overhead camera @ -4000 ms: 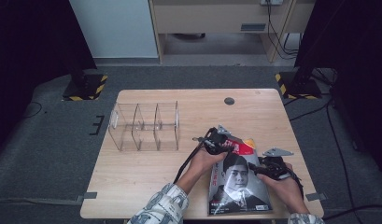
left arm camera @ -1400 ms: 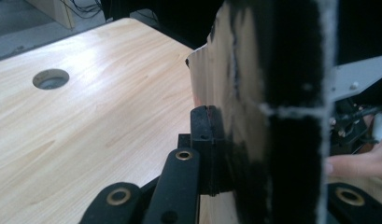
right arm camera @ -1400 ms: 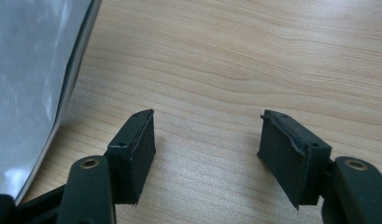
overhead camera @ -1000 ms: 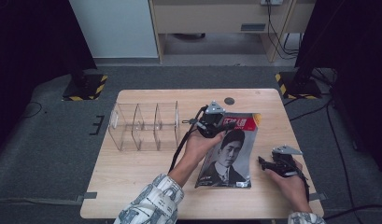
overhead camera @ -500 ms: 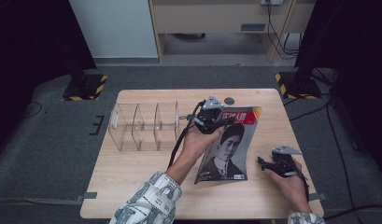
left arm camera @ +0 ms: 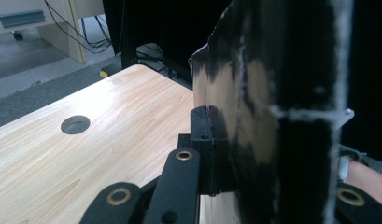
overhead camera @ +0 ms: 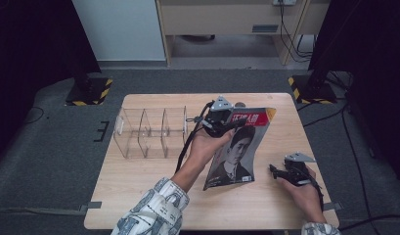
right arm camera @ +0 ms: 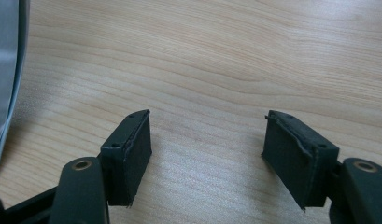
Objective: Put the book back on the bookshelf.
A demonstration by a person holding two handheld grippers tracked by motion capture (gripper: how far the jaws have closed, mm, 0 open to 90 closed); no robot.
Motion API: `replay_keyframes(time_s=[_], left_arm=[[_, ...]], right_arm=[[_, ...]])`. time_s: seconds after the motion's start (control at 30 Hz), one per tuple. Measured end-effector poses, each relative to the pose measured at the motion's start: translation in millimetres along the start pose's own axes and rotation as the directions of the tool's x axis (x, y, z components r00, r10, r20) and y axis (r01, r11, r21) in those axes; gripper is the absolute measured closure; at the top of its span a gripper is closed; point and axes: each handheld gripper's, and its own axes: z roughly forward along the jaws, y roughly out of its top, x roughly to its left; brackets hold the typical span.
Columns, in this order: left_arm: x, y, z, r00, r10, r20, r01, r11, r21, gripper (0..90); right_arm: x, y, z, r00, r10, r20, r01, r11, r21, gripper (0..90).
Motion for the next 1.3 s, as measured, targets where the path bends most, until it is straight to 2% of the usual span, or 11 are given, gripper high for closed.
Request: replay_keyframes(time_s=[0.63,1.3], left_arm=[[-1.7,22.5,-16.3,0.9997,0.020,-0.015,-0.020,0.9992,-0.033,86.6],[0.9,27.9,-32.3,0.9998,0.014,-0.013,-0.015,0.9986,-0.050,86.6]], right_arm=[[1.6,0.4,0.7,1.0000,-0.006,-0.006,0.006,1.000,0.002,29.6],[2.5,0.7,1.1,0.9999,-0.007,-0.012,0.007,1.000,0.006,27.5]])
